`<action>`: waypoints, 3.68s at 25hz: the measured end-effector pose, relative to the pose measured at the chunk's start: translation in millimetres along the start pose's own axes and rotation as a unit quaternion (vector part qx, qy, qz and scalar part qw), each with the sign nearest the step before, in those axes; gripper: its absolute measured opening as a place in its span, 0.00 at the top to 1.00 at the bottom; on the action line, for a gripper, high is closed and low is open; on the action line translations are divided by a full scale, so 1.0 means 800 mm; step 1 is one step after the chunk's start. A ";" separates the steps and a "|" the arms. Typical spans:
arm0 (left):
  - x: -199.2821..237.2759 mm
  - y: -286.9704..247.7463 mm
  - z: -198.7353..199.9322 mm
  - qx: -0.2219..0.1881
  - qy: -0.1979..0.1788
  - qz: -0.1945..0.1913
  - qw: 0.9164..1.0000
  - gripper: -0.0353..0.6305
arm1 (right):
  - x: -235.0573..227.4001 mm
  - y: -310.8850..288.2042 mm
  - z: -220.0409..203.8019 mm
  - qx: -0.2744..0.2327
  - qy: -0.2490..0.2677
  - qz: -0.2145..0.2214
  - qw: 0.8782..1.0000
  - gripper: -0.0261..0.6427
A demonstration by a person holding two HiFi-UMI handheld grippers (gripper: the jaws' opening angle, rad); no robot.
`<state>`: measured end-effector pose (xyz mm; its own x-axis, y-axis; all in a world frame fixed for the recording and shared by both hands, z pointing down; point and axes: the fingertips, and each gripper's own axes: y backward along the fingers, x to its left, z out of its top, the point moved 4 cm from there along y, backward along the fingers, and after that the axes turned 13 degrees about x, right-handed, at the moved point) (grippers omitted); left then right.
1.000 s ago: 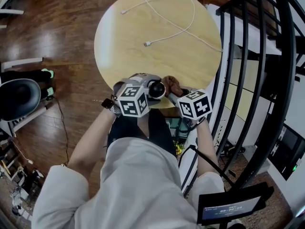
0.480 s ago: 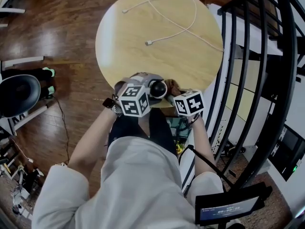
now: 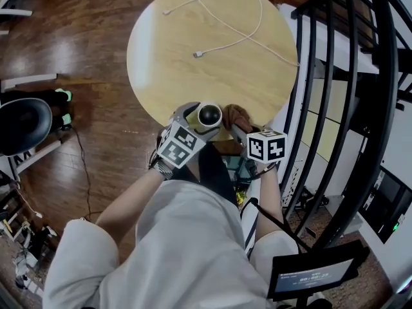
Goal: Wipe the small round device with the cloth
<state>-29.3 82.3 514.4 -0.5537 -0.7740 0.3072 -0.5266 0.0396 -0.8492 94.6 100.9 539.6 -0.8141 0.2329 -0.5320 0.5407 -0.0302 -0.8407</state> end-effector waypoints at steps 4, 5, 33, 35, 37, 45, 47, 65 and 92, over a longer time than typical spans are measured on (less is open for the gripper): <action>-0.007 -0.007 0.017 0.011 0.020 0.041 0.999 0.38 | -0.013 0.031 0.003 -0.039 -0.036 0.016 0.998 0.83; -0.008 -0.010 0.020 0.014 0.025 0.039 0.999 0.38 | -0.014 0.037 0.003 -0.045 -0.039 0.017 0.998 0.83; -0.017 -0.014 0.038 -0.002 -0.309 -0.101 0.946 0.43 | 0.005 0.099 -0.001 -0.126 -0.040 0.070 0.989 0.83; -0.016 -0.015 0.040 -0.001 -0.305 -0.104 0.946 0.43 | 0.011 0.101 0.003 -0.131 -0.039 0.094 0.986 0.83; -0.019 -0.016 0.041 0.001 -0.306 -0.105 0.946 0.42 | 0.017 0.100 0.007 -0.134 -0.033 0.109 0.984 0.83; -0.019 -0.016 0.042 0.003 -0.303 -0.103 0.947 0.42 | 0.040 0.058 0.017 -0.060 0.028 0.070 0.995 0.83; -0.020 -0.016 0.041 0.006 -0.304 -0.105 0.947 0.42 | 0.042 0.050 0.019 -0.041 0.053 0.035 0.997 0.83; -0.025 -0.015 0.038 0.017 -0.303 -0.109 0.946 0.41 | 0.028 0.007 0.033 0.071 0.179 -0.144 0.971 0.83; -0.029 -0.015 0.031 -0.019 0.018 0.046 0.999 0.41 | -0.010 0.027 0.002 0.051 0.094 -0.127 0.986 0.83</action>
<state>5.6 84.5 506.6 -0.6239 -0.7424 0.2441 -0.4960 0.1348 -0.8578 112.6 97.0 526.0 -0.8611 0.4221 -0.2833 0.2928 -0.0438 -0.9552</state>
